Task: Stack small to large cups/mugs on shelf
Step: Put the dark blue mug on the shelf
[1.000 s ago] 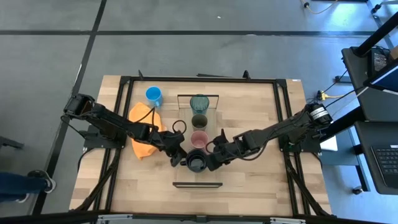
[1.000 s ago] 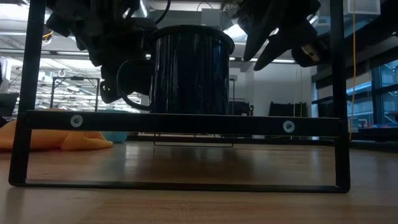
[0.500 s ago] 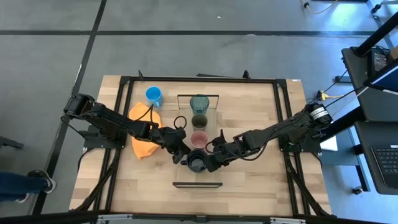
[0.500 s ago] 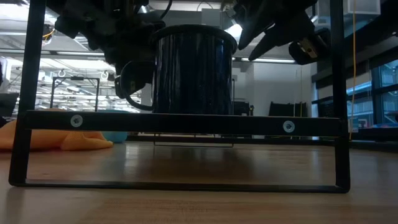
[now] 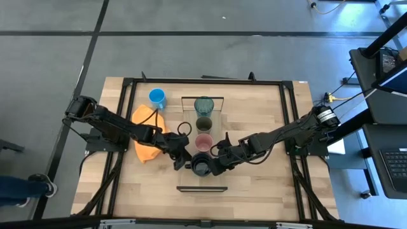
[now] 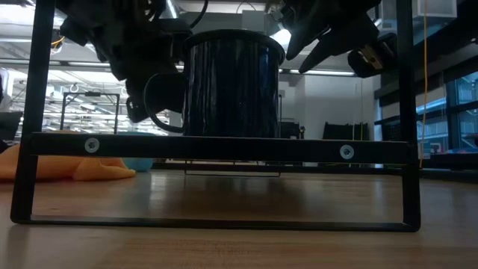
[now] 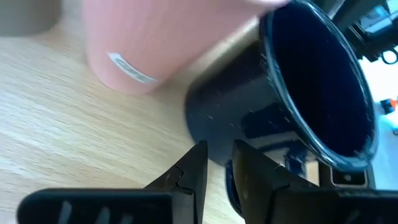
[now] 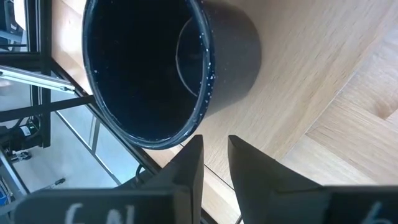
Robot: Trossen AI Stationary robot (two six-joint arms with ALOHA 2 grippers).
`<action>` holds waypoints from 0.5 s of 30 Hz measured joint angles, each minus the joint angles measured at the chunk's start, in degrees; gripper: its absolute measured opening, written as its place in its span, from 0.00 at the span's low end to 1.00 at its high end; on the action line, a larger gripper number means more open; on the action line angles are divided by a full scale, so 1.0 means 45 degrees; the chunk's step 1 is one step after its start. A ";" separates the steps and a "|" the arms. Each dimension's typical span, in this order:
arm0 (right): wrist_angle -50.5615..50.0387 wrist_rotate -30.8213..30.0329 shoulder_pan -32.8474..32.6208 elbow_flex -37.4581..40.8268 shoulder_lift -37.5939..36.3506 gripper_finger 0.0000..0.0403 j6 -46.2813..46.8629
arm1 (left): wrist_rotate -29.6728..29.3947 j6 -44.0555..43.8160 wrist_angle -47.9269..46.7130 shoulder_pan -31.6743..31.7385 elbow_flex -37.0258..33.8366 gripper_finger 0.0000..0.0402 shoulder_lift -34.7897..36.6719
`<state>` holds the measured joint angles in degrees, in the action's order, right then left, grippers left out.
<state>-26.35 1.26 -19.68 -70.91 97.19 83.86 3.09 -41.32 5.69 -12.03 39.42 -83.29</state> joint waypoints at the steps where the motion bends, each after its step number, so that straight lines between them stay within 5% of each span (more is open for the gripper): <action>1: 0.0000 0.0000 0.0000 0.0000 0.0000 0.19 0.0009 | 0.0048 -0.0013 -0.0005 -0.0053 0.0000 0.17 0.0000; 15: 0.0378 0.0107 -0.0005 0.0005 0.0000 0.19 0.0003 | 0.0117 -0.0112 0.0201 -0.0198 0.0000 0.17 0.0010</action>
<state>-24.65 1.74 -19.70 -70.89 97.19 83.87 3.62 -41.82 6.60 -12.92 39.42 -83.24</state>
